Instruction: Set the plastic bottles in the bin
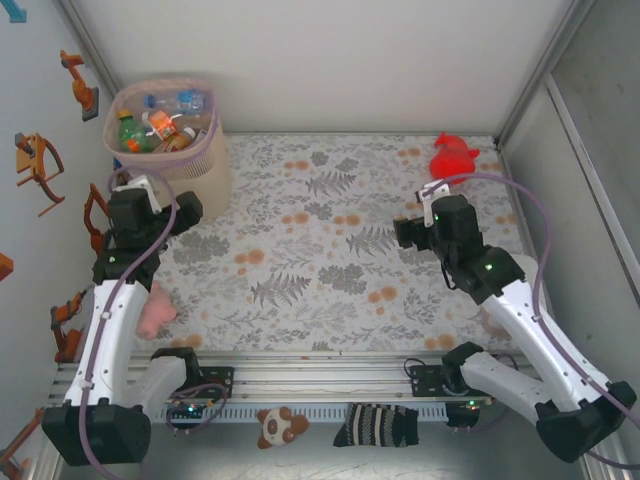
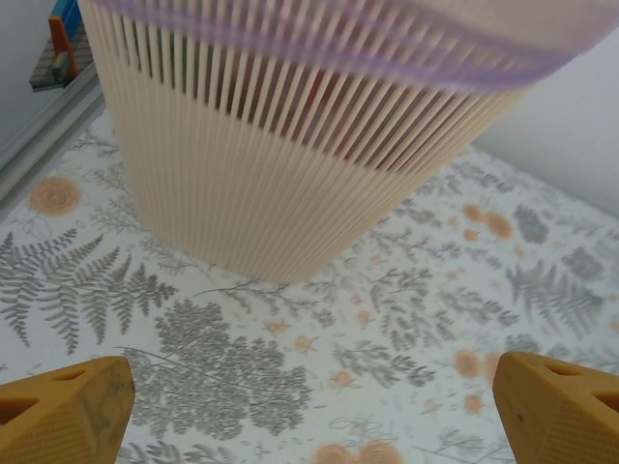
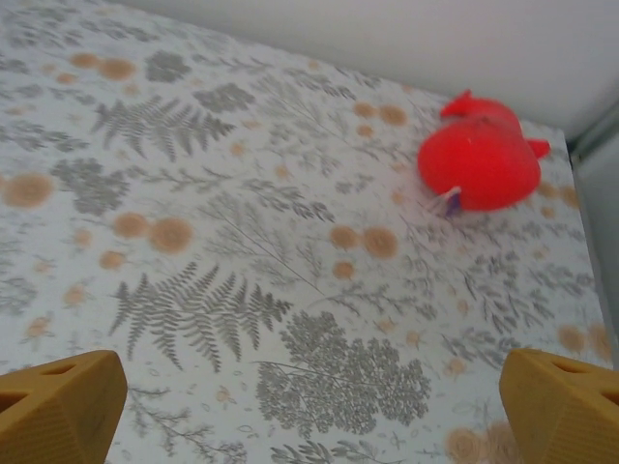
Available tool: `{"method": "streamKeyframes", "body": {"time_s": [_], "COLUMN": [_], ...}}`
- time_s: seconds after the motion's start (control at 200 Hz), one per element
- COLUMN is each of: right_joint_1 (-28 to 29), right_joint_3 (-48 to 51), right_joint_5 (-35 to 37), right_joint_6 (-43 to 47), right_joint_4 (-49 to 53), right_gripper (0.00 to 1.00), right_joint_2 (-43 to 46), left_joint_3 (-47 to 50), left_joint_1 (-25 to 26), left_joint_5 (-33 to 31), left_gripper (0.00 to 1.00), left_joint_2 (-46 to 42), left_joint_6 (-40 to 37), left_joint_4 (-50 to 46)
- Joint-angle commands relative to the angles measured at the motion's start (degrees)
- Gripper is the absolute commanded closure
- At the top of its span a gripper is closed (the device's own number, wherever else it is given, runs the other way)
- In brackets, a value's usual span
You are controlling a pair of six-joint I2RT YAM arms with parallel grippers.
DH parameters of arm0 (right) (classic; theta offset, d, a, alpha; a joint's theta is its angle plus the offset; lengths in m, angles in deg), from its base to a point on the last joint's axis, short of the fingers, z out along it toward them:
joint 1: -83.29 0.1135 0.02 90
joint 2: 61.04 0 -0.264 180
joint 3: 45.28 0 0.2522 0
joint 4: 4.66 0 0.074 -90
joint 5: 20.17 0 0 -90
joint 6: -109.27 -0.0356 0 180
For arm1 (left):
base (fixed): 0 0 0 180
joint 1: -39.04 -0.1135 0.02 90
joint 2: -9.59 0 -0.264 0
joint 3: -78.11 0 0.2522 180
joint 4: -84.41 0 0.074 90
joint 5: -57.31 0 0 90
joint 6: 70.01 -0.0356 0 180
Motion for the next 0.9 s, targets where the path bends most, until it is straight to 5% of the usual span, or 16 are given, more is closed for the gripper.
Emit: {"method": "streamKeyframes", "body": {"time_s": [0.0,0.295,0.486,0.891], "right_joint_1": [-3.71,-12.70,-18.64,-25.79], "right_joint_3": [4.08,18.91,26.10,30.36], "right_joint_5": [1.92,4.39,3.03,-7.88], "right_joint_6": [-2.12,-3.10,-2.91,-0.93], "right_joint_4": [-6.97,-27.45,-44.54,-66.50], "right_gripper": [0.00,0.00,0.01,0.01], "right_joint_2": [-1.83,-9.78,-15.85,-24.54], "left_joint_3": [4.99,19.46,28.13,31.27], "left_joint_1": [1.12,3.03,2.72,-1.48], "left_joint_5": [-3.01,-13.58,-10.53,3.41], "left_gripper": [0.03,0.03,0.03,0.03], "left_joint_2": [-1.57,-0.80,3.01,22.14], "left_joint_6": [-6.16,-11.88,-19.44,-19.20], "left_joint_4": [6.64,21.34,38.17,67.88]}}
